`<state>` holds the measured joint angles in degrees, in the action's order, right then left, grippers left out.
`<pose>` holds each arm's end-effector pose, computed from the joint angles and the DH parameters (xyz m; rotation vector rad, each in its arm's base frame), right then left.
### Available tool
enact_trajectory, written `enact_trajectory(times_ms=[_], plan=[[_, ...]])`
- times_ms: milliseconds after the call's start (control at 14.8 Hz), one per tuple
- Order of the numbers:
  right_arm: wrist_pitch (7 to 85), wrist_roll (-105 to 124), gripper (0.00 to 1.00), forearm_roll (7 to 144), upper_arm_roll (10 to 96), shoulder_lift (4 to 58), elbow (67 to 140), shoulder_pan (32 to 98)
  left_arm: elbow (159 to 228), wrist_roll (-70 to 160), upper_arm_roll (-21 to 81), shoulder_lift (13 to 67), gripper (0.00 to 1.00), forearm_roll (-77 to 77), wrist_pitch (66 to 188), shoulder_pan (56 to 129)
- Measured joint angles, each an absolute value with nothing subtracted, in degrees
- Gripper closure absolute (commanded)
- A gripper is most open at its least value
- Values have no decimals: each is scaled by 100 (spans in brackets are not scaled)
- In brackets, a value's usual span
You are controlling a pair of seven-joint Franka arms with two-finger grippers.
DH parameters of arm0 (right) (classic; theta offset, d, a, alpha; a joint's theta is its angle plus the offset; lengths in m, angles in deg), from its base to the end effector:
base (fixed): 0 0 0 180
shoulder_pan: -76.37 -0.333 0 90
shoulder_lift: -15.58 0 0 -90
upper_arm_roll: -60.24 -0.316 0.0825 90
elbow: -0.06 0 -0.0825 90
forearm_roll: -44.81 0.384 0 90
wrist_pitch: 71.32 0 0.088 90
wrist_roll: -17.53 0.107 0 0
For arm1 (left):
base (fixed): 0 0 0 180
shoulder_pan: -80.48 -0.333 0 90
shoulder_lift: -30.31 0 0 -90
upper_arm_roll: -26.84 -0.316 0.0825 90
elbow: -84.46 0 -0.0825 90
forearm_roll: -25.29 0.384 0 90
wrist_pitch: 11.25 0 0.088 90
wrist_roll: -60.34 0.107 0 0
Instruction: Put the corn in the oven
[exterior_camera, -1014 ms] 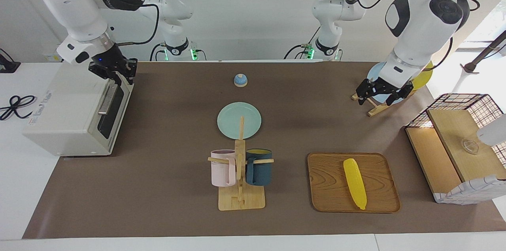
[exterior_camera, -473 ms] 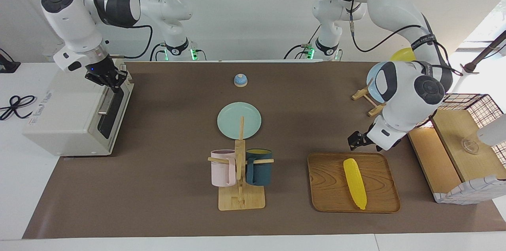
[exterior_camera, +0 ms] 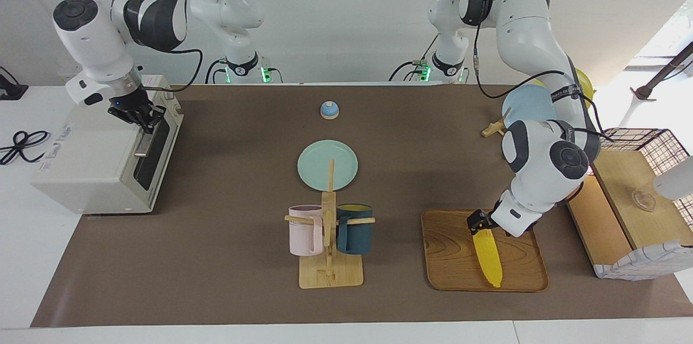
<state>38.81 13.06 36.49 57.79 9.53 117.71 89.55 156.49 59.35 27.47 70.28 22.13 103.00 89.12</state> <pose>0.5107 -0.1066 0.4827 3.0041 -0.0867 -0.0665 0.7354 -0.1214 0.3515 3.0746 -0.1849 0.0523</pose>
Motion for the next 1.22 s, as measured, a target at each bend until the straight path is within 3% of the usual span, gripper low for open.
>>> enact_trajectory(times_ms=[473,541,608,743,811,1216], plan=[[3885,1307,100,3608,5780,956,11883,8964,15589,6046,2766,7470,0,2213,10654,8934],[3890,1307,100,3608,5780,956,11892,8964,15557,6048,2770,7502,5,2213,10657,8939],[3892,1307,100,3608,5780,956,11892,8964,15526,6048,2771,7515,23,2213,10657,8944],[3895,1308,100,3615,5780,956,11895,8964,15491,6050,2770,7517,80,2213,10657,8944],[3896,1313,100,3648,5780,956,11899,8965,15479,6050,2770,7517,100,2213,10656,8944],[3902,1509,100,4144,5735,955,11976,8889,15445,6055,2765,7518,100,2213,10620,8944]])
